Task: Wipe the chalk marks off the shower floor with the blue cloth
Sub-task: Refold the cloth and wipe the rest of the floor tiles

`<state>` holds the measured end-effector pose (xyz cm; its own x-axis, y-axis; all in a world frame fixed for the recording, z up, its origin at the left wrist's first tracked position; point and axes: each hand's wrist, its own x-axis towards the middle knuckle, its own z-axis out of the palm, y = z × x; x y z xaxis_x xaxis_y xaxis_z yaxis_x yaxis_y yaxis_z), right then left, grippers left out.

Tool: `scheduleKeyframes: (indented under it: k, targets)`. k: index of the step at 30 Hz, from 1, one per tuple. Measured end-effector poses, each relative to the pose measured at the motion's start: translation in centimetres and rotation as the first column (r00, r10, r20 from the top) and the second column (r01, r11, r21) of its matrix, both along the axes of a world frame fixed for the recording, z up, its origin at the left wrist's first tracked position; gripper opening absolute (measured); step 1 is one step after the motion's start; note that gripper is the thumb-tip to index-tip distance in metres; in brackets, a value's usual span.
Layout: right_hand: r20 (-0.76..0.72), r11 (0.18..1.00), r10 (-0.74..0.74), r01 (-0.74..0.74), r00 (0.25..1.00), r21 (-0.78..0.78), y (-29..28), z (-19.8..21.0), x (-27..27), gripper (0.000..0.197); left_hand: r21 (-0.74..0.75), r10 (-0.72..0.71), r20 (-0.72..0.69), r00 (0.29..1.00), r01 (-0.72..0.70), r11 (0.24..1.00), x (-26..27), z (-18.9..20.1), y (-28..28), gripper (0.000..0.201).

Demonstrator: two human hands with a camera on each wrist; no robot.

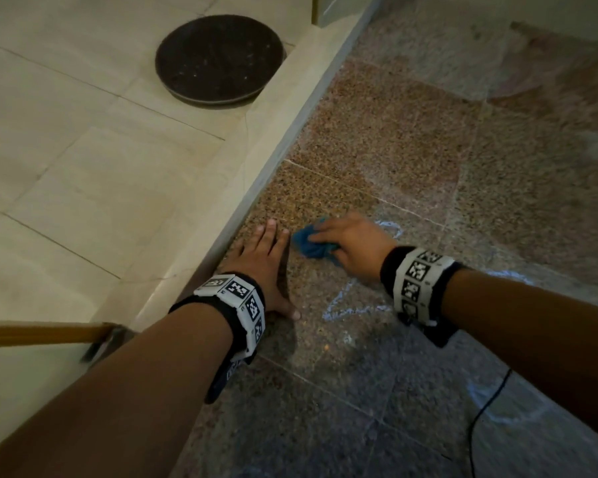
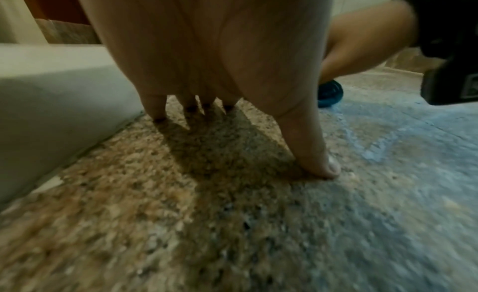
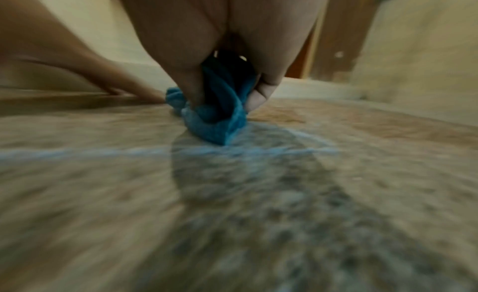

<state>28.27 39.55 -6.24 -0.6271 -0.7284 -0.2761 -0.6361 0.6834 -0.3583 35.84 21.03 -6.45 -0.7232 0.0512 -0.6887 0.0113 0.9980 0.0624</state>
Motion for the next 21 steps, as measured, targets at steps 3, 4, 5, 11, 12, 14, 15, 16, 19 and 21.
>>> scheduleKeyframes:
  k: [3, 4, 5, 11, 12, 14, 15, 16, 19, 21]
  targets:
    - [-0.034, 0.951, -0.302, 0.304, 0.953, 0.061, 1.6, 0.0, -4.1, 0.042, 0.003, 0.0, 0.016, 1.0, 0.0, 1.0, -0.1, 0.1, 0.0, 0.142]
    - [-0.054, 0.918, -0.375, 0.379, 0.925, 0.115, 1.7, -0.1, -4.4, 0.043, 0.006, 0.002, 0.02, 1.0, -0.002, 1.0, -0.1, 0.1, -0.1, 0.142]
    - [-0.076, 0.894, -0.406, 0.413, 0.911, 0.176, 1.4, -0.1, -4.0, 0.044, 0.009, 0.006, 0.024, 1.0, -0.006, 1.0, -0.1, 0.2, -0.1, 0.142]
    - [-0.106, 0.969, -0.171, 0.187, 0.98, 0.163, -2.4, -0.2, 2.2, 0.052, 0.006, 0.042, 0.043, 0.998, -0.042, 0.999, -0.2, 0.8, 0.4, 0.143]
    - [-0.075, 0.979, -0.124, 0.134, 0.989, 0.155, -2.5, -0.4, 2.2, 0.051, 0.007, 0.05, 0.05, 0.997, -0.05, 0.999, -0.3, 0.8, 0.5, 0.143]
    - [-0.041, 0.993, -0.03, 0.035, 0.999, 0.116, -2.1, -0.4, 1.5, 0.05, 0.013, 0.055, 0.058, 0.997, -0.056, 0.998, -0.3, 0.8, 0.4, 0.143]
    - [-0.061, 0.998, 0.009, -0.004, 0.998, 0.068, -1.5, -0.4, 0.7, 0.048, 0.019, 0.056, 0.054, 0.997, -0.057, 0.998, -0.3, 0.8, 0.4, 0.143]
    - [-0.091, 0.999, 0.014, -0.012, 0.996, 0.032, -0.7, -0.5, -0.3, 0.046, 0.025, 0.055, 0.046, 0.997, -0.056, 0.998, -0.3, 0.8, 0.3, 0.143]
    - [-0.084, 0.962, -0.255, 0.261, 0.963, 0.081, 2.3, -0.5, -3.0, 0.045, 0.041, 0.049, 0.032, 0.998, -0.05, 0.998, -0.1, 0.9, 0.2, 0.143]
    - [-0.11, 0.899, -0.396, 0.409, 0.912, 0.157, 2.6, -0.3, -2.7, 0.046, 0.049, 0.048, 0.027, 0.998, -0.049, 0.998, 0.0, 1.0, 0.3, 0.143]
